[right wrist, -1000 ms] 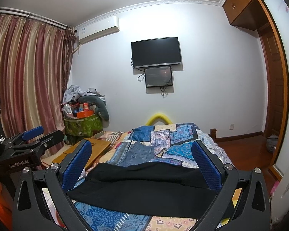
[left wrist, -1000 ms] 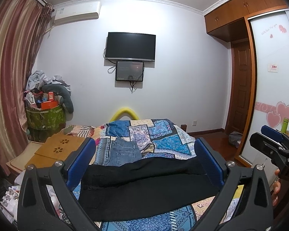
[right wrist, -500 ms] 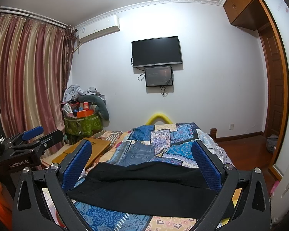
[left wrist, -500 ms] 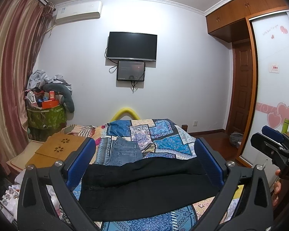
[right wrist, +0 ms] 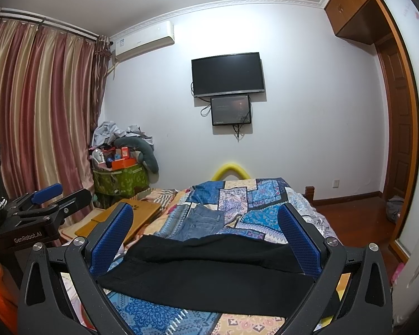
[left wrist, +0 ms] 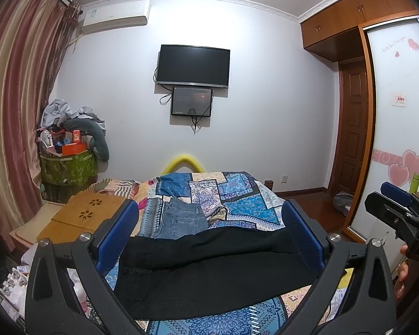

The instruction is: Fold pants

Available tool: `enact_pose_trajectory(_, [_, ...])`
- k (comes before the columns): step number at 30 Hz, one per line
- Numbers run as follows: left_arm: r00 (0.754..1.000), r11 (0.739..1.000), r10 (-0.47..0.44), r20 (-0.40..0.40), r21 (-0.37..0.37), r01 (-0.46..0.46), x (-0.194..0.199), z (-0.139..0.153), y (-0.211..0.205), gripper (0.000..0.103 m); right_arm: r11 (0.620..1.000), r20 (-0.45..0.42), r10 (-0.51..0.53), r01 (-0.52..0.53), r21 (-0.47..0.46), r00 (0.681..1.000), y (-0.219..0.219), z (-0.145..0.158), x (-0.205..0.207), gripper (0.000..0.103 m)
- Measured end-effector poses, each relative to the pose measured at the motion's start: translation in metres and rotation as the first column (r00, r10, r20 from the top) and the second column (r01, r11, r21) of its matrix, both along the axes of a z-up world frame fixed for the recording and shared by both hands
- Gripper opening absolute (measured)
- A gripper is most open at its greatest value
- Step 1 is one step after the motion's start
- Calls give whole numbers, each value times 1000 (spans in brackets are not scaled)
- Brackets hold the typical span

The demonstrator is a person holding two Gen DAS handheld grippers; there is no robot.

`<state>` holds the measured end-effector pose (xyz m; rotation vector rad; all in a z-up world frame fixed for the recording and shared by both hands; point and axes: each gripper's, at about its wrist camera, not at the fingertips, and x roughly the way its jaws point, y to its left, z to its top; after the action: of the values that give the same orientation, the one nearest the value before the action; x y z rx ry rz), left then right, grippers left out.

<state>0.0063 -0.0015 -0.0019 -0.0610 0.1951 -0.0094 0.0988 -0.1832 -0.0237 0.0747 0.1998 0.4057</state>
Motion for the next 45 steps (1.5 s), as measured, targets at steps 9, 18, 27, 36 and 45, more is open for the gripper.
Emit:
enact_pose_trajectory(9, [1000,1000,7,-17,-3,-7,10,-3,1,103,1000,-16,2,-2,-2,1000,5,-5,6,103])
enact_pose_trajectory(18, [997,1000,27,-77,2,-27,53,-16,13,103,1000,-66,-2,2,-1,998,7,-18,36,103])
enact_pose_trajectory(27, [971,993,113,-213,39,-108,154,-52,49,103,998,-135,-28,21,-60,990,11,-47,105,103])
enact_pose_trajectory(36, [887,976,208,-412,145,-162,267,-125,121,103,986,-241,-16,-25,-164,971,5,-89,178,103])
enact_pose_trajectory(45, [756,973,203,-622,40,-228,351,-219,214,90,951,-430,-11,-123,-282,903,4,-150,257,103])
